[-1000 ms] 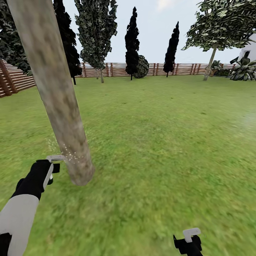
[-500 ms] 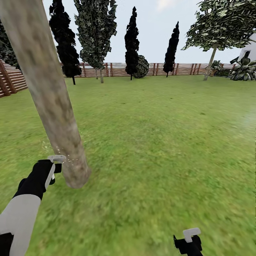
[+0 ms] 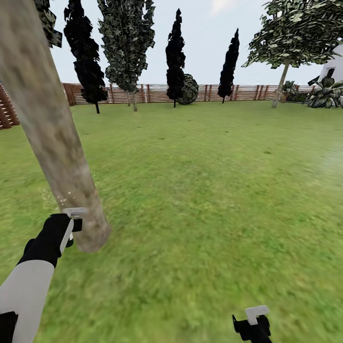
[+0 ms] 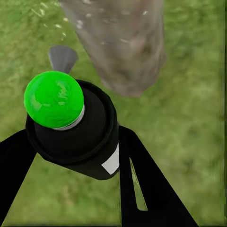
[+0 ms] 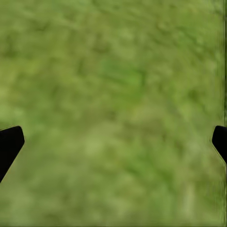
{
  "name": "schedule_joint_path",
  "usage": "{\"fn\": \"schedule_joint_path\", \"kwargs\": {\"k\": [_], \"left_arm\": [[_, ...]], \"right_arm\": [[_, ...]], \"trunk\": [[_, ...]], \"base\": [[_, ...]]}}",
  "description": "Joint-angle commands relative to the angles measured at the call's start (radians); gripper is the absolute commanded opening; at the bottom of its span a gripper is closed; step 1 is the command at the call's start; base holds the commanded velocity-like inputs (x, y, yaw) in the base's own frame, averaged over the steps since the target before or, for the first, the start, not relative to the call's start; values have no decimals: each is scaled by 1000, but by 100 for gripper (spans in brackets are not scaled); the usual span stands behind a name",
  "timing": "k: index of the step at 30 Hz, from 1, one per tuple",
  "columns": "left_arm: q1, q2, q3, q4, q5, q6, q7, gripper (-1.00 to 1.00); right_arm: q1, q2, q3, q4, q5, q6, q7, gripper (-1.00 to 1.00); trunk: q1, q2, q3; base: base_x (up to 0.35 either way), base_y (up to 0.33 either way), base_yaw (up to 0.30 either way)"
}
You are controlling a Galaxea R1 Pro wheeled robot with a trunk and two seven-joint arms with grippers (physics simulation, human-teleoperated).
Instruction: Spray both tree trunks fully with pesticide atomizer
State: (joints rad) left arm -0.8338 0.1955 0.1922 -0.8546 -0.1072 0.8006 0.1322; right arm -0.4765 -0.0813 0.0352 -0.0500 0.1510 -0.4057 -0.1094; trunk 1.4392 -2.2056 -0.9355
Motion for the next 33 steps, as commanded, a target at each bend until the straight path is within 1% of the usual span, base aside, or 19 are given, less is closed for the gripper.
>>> {"fn": "schedule_joint_path", "kwargs": {"k": [1, 7, 13, 18, 26, 33], "left_arm": [[-1, -1, 1, -1, -11, 6, -5, -100], [4, 1, 1, 0, -11, 5, -5, -100], [12, 11, 0, 2, -12, 5, -5, -100], [13, 6, -2, 3, -12, 5, -3, -100], [13, 4, 1, 6, -12, 5, -2, -100], [13, 5, 0, 6, -14, 5, -2, -100]], "right_arm": [[-1, 0, 3, 1, 10, -1, -8, 100], [-1, 1, 3, 1, 10, -1, -9, 100], [-1, 2, 3, 1, 10, -1, -9, 100], [-1, 2, 3, 1, 10, -1, -8, 100], [-1, 2, 3, 1, 10, -1, -8, 100], [-1, 2, 3, 1, 10, -1, -8, 100]], "trunk": [[0, 0, -1], [0, 0, -1], [0, 0, -1], [0, 0, -1], [0, 0, -1], [0, 0, -1]], "base": [[0, -274, 0], [0, -274, 36], [0, -274, 252], [87, -268, 245], [145, -255, 19], [14, -271, 14]]}}
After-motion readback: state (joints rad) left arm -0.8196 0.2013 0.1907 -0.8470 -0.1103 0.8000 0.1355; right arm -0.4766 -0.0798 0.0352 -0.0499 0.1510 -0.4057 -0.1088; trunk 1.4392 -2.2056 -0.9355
